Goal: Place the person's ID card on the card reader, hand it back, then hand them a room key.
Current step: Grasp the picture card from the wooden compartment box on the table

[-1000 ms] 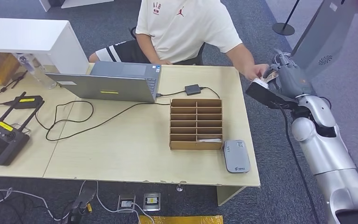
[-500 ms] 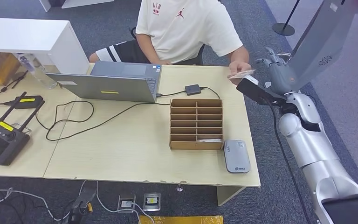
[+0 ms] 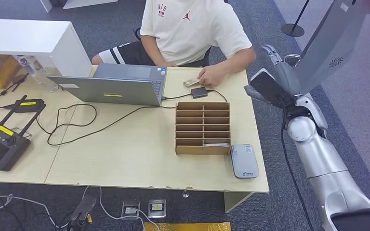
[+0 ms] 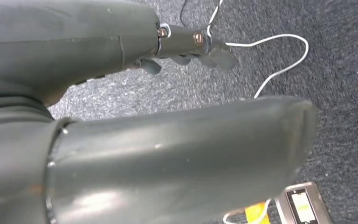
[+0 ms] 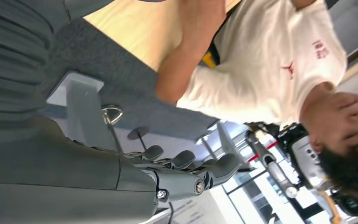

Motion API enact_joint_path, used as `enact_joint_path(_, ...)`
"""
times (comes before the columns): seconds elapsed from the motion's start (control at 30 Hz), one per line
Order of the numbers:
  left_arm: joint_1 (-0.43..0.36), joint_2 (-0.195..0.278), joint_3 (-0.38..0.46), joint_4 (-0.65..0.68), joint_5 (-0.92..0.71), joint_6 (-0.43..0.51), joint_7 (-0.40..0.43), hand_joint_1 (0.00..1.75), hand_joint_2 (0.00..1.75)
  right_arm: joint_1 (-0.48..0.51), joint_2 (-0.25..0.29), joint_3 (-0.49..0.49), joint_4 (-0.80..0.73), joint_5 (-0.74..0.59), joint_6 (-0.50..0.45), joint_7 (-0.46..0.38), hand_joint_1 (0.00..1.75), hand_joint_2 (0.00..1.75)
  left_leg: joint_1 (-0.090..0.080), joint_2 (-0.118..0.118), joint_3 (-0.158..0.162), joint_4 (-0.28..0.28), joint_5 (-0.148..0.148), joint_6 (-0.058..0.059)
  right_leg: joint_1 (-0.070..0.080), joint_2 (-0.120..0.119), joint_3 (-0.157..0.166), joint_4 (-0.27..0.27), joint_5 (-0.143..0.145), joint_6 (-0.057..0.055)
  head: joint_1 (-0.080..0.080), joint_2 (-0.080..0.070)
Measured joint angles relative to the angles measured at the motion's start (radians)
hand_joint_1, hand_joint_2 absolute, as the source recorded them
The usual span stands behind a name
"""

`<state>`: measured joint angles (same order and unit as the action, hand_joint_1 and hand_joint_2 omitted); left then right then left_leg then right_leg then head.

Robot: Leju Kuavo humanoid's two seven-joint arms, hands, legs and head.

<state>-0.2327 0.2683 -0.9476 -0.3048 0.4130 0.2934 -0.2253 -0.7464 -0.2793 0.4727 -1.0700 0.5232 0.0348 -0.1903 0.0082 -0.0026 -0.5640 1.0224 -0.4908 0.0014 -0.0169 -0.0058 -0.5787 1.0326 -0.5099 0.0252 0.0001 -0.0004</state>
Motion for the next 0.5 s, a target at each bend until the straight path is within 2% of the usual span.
enact_joint_path(0.23,0.019,0.004,0.0,0.0,0.014,0.016,-0.015,0.0,0.0,0.168,-0.038,-0.002,-0.263,0.038,0.047,0.069,0.0,1.75,0.0,0.0,0.0,0.0,0.0,0.0,0.0,0.0,0.0,0.0,0.0,0.0,0.0,0.0)
enact_joint_path(0.5,0.031,0.003,0.0,0.0,0.016,0.025,-0.015,0.0,0.0,0.365,-0.09,0.011,-0.456,0.09,0.018,0.134,0.0,1.75,0.0,0.0,0.0,0.0,-0.001,-0.001,0.0,0.0,0.0,-0.001,0.0,-0.001,0.0,0.0)
